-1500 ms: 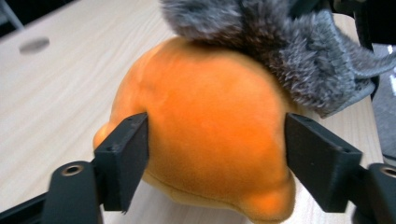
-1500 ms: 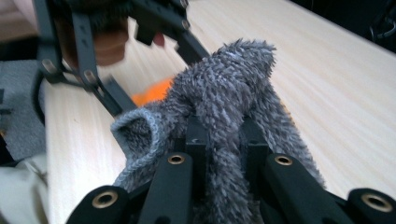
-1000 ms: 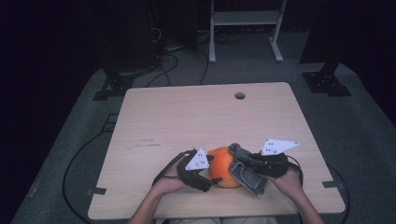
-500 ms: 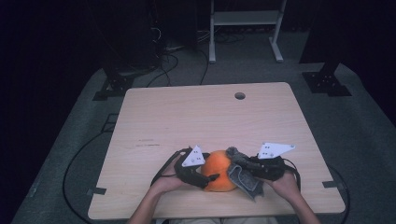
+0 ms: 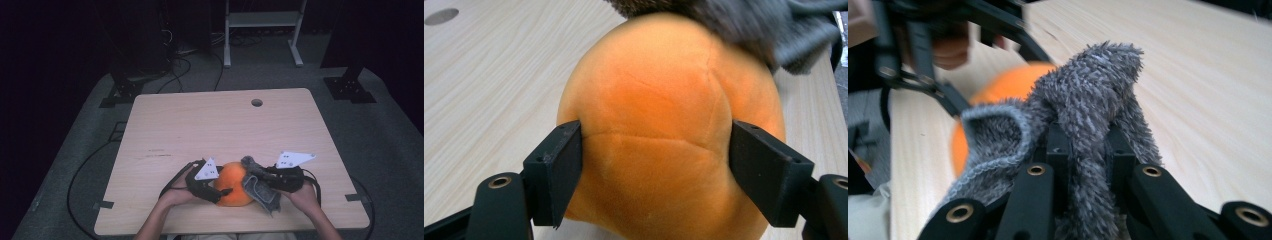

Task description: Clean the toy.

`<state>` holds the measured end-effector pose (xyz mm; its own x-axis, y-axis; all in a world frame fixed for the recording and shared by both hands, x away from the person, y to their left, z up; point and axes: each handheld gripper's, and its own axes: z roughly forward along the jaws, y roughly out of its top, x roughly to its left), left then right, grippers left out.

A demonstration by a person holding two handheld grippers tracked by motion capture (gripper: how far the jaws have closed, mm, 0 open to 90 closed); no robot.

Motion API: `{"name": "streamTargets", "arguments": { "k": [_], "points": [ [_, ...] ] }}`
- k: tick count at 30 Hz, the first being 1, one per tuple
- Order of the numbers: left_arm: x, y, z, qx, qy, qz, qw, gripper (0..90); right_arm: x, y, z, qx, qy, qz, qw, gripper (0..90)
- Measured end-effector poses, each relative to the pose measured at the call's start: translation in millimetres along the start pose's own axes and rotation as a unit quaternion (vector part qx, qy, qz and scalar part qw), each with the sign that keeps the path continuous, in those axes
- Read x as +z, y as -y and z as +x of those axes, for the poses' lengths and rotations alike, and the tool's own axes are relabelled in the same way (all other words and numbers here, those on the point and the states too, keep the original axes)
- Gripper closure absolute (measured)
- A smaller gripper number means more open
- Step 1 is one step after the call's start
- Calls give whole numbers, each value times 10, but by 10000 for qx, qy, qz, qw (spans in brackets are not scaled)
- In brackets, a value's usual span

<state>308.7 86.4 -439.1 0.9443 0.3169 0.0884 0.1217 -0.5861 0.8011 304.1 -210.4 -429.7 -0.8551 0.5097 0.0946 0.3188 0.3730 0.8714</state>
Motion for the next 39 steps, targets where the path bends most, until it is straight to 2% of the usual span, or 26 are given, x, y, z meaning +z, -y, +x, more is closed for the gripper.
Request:
{"name": "streamTargets", "arguments": {
  "k": [2,4,6,8,10,12,14,18,19,21,23,25,27,29,31,36,37,39],
  "points": [
    [-6,12,6,-29,18,3,10000,238,-13,97,-104,234,49,103,9997,773],
    [-13,23,14,-31,36,23,10000,238,-17,150,-158,315,152,228,9991,772],
    [-15,35,25,-58,51,38,10000,238,-46,134,-149,321,152,70,9993,772],
    [-24,46,40,-83,86,55,9999,239,-62,72,-109,290,34,-190,9994,772],
    [-37,61,53,-92,105,75,9999,238,-34,34,-76,272,-102,-297,9991,772],
    [-49,72,57,-117,122,88,9998,238,12,59,-84,303,-171,-196,9992,772],
    [-48,73,55,-122,120,85,9998,238,31,114,-131,435,-196,-118,9988,771],
    [-53,77,57,-135,123,84,9998,238,14,225,-222,562,34,276,9980,771],
    [-52,75,54,-121,117,83,9998,238,-8,232,-233,586,47,270,9979,771],
    [-44,68,41,-84,106,87,9999,238,-76,179,-220,575,-6,22,9983,771],
    [-31,62,28,-75,116,65,9999,238,-126,76,-160,532,-220,-408,9975,771],
    [-28,63,30,-76,125,60,9999,238,-122,-18,-78,394,-358,-606,9967,771],
    [-35,65,31,-82,130,77,9999,238,-60,-44,-33,303,-476,-526,9970,770],
    [-34,62,28,-86,141,71,9998,238,32,13,-34,252,-449,-237,9984,771],
    [-27,52,25,-101,141,28,9998,238,70,101,-89,339,-438,-207,9983,772],
    [-28,44,5,-43,141,20,9999,233,5,192,-183,374,-8,236,9990,772],
    [-27,36,-6,-13,140,11,9999,232,-20,191,-184,398,11,205,9990,772],
    [-16,11,-34,53,131,12,9999,230,-64,128,-135,365,-70,-32,9993,772]
  ]
}}
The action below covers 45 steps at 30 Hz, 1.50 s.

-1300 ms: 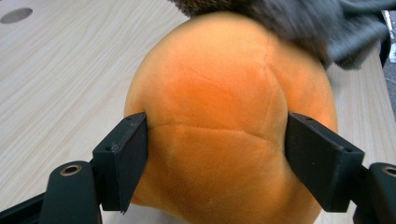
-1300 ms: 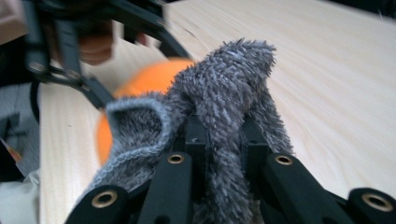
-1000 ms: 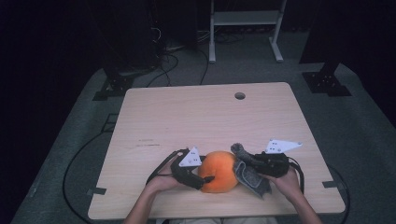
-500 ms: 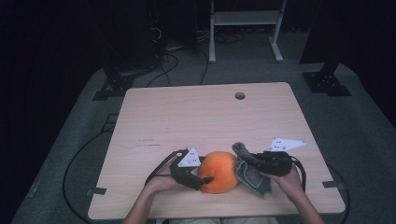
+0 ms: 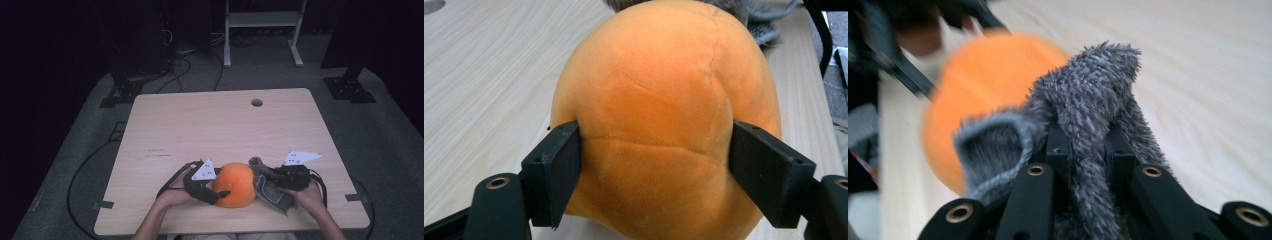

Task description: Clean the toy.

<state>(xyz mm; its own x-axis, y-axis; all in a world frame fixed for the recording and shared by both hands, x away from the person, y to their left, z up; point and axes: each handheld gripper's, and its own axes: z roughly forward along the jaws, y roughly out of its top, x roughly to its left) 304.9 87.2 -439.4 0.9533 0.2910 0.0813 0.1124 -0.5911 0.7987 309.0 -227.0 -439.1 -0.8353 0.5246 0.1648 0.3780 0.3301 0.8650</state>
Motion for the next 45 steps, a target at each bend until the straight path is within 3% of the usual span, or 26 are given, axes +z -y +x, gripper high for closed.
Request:
{"name": "streamTargets", "arguments": {
  "k": [3,5,8,10,11,13,15,16,18,20,21,23,25,26,28,29,30,33,35,38,40,42,44,45],
  "points": [
    [12,-49,-50,161,42,27,9999,228,6,-180,172,-284,-225,-357,9987,771],
    [0,-72,-69,199,112,30,9997,217,63,-238,256,-442,-293,-302,9981,771],
    [-58,-106,-23,7,276,-56,9996,174,144,-180,286,-547,-264,-77,9981,771],
    [-79,-131,35,-261,190,-114,9994,143,112,-152,277,-497,-262,-101,9984,771],
    [-63,-140,58,-345,74,11,9994,100,92,-143,276,-505,-243,-92,9984,771],
    [8,-127,67,-509,148,176,9984,66,66,-125,274,-503,-237,-94,9984,770],
    [68,-102,40,-486,176,219,9984,88,61,-122,276,-522,-253,-87,9983,770],
    [70,-102,24,-466,150,185,9986,150,58,-123,285,-534,-223,-82,9983,770],
    [28,-129,-9,-278,-19,42,9996,283,45,-127,287,-568,-180,-86,9982,770],
    [-20,-184,-61,0,-224,-232,9995,351,5,-137,271,-541,-142,-157,9983,771],
    [-39,-219,-84,177,-409,-322,9985,356,-26,-151,266,-554,-102,-193,9982,771],
    [-18,-279,-136,617,-833,-349,9940,354,-84,-195,292,-622,63,-355,9974,772],
    [64,-288,-188,989,-976,-280,9899,333,-70,-254,372,-748,112,-494,9959,771],
    [90,-278,-201,1042,-952,-259,9897,315,-24,-283,432,-889,132,-458,9949,771],
    [72,-247,-154,825,-781,-156,9934,276,98,-299,534,-1196,263,-230,9922,771],
    [49,-214,-116,633,-650,-196,9957,267,134,-292,530,-1242,276,-198,9917,773],
    [33,-179,-89,546,-631,-201,9963,269,148,-281,502,-1158,208,-197,9929,773],
    [35,-112,-58,394,-603,-226,9971,278,128,-213,362,-1019,316,-93,9942,774],
    [38,-115,-65,414,-563,-279,9972,274,76,-143,247,-719,247,-91,9971,772],
    [55,-132,-93,556,-580,-270,9964,267,-8,-114,149,-498,252,-45,9984,771],
    [57,-145,-102,608,-568,-256,9962,267,-34,-161,192,-544,246,-215,9980,771],
    [48,-157,-112,656,-538,-245,9961,261,-7,-246,286,-665,66,-412,9969,771],
    [-9,-179,-81,557,-427,-285,9971,215,85,-288,372,-923,93,-181,9955,770],
    [-53,-186,-51,406,-394,-398,9976,190,123,-273,386,-1004,113,-125,9948,770]
  ]
}}
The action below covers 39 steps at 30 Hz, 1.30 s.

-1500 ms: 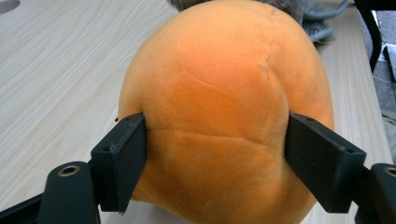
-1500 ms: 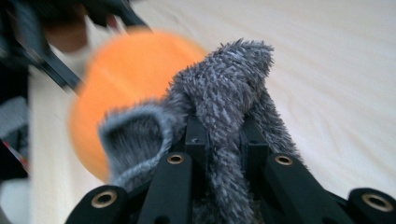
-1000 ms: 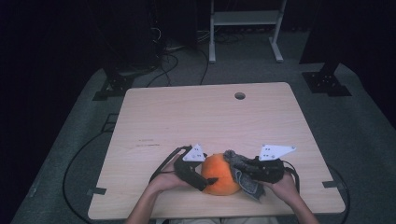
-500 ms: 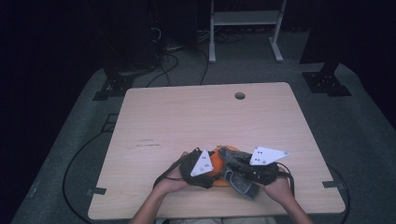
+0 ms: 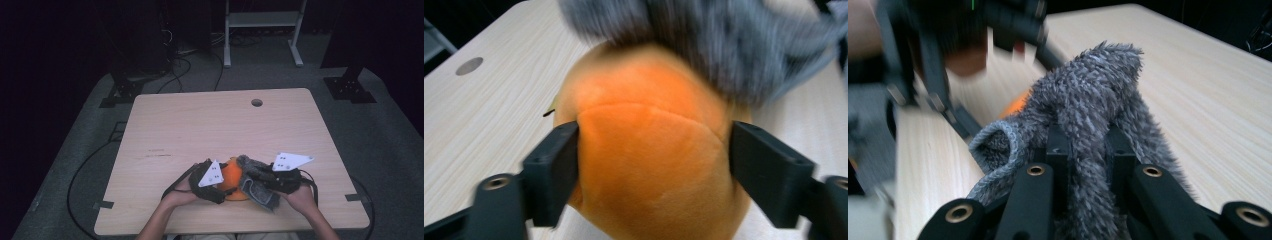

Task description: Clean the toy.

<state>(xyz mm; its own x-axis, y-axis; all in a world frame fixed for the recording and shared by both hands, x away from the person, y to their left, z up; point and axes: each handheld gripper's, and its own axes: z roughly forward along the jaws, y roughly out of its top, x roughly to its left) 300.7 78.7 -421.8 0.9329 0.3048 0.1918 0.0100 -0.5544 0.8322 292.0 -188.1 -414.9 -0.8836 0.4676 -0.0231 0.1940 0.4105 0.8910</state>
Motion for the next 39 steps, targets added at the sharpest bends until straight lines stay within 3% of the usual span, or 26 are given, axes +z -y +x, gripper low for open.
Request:
{"name": "streamTargets", "arguments": {
  "k": [2,5,6,7,9,11,14,16,19,22,24,25,27,29,32,35,37,39],
  "points": [
    [-72,-14,66,-368,-18,-244,9990,165,2,50,-12,143,-44,-43,9999,771],
    [-28,-5,111,-621,-220,111,9978,101,-51,104,-20,154,-38,-38,9999,771],
    [15,9,118,-744,-128,264,9968,99,-69,114,-14,166,-41,-23,9999,771],
    [46,23,111,-812,-36,266,9963,101,-82,119,-12,143,-30,1,9999,771],
    [53,23,60,-569,75,180,9982,218,-110,102,7,61,-12,38,10000,770],
    [49,-13,21,-400,40,207,9990,244,-139,42,57,-67,1,4,10000,770],
    [65,-46,-61,99,36,239,9997,281,-103,-89,169,-268,-160,-171,9994,771],
    [57,-50,-101,324,7,337,9989,292,-35,-148,233,-459,-231,-56,9987,771],
    [35,-30,-75,153,84,249,9995,285,4,-113,203,-382,-248,-27,9990,773],
    [64,-54,-13,-535,281,35,9982,166,2,-54,205,-270,-228,-103,9993,773],
    [91,-64,-31,-510,195,37,9985,163,-6,-52,210,-276,-225,-112,9993,773],
    [87,-68,-40,-460,138,71,9988,205,-16,-49,193,-264,-223,-123,9993,773],
    [90,-62,-52,-364,51,132,9992,241,-52,-22,111,-143,-252,-144,9995,773],
    [87,-35,-43,-304,57,156,9994,257,-100,53,-11,-34,-87,-88,9999,773],
    [83,-21,-11,-489,176,33,9986,241,-171,163,-139,211,102,-22,9997,772],
    [116,-59,15,-866,242,21,9959,137,-168,156,-86,220,102,-83,9997,772],
    [120,-49,2,-807,239,47,9964,136,-151,111,-31,112,27,-150,9998,771],
    [101,-18,-1,-653,192,95,9976,205,-142,99,-19,67,11,-153,9999,771]
  ]
}}
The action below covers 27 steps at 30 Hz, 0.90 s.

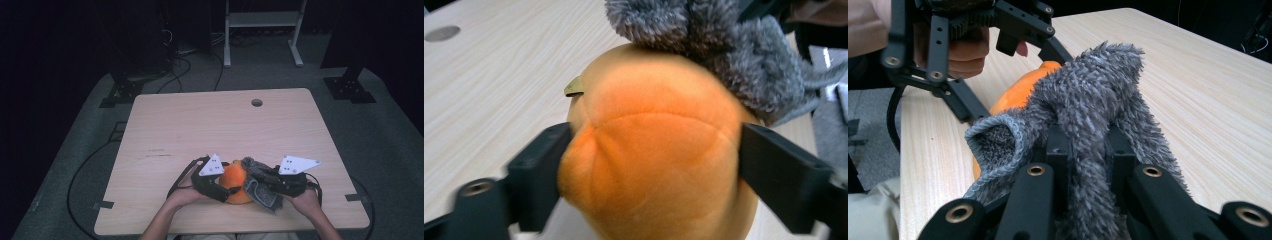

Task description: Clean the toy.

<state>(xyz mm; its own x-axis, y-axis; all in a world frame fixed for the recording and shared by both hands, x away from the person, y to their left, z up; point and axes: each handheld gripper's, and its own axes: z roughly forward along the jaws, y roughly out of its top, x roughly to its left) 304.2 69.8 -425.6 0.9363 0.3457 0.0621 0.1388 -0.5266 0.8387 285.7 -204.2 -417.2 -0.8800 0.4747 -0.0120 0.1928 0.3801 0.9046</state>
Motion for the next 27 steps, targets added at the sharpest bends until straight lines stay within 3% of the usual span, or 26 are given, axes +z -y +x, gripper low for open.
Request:
{"name": "streamTargets", "arguments": {
  "k": [2,8,12,14,18,21,24,27],
  "points": [
    [-3,39,2,96,-34,52,9999,238,0,45,-60,105,-47,-27,9999,771],
    [-43,115,43,101,24,155,9998,256,-21,271,-306,826,-51,91,9965,772],
    [-47,134,44,180,83,118,9997,256,-40,190,-245,711,-75,-57,9974,771],
    [-53,142,52,180,98,137,9997,256,-8,193,-227,671,-77,8,9977,772],
    [-49,140,30,233,69,133,9996,256,4,335,-342,1063,-81,176,9941,771],
    [-57,144,22,268,99,148,9995,256,-29,364,-369,1068,45,347,9937,772],
    [-54,141,-3,397,137,124,9990,256,-59,294,-351,1071,36,80,9942,771],
    [-51,137,-29,509,183,106,9985,255,-38,189,-321,1048,-153,-211,9942,772]
  ]
}}
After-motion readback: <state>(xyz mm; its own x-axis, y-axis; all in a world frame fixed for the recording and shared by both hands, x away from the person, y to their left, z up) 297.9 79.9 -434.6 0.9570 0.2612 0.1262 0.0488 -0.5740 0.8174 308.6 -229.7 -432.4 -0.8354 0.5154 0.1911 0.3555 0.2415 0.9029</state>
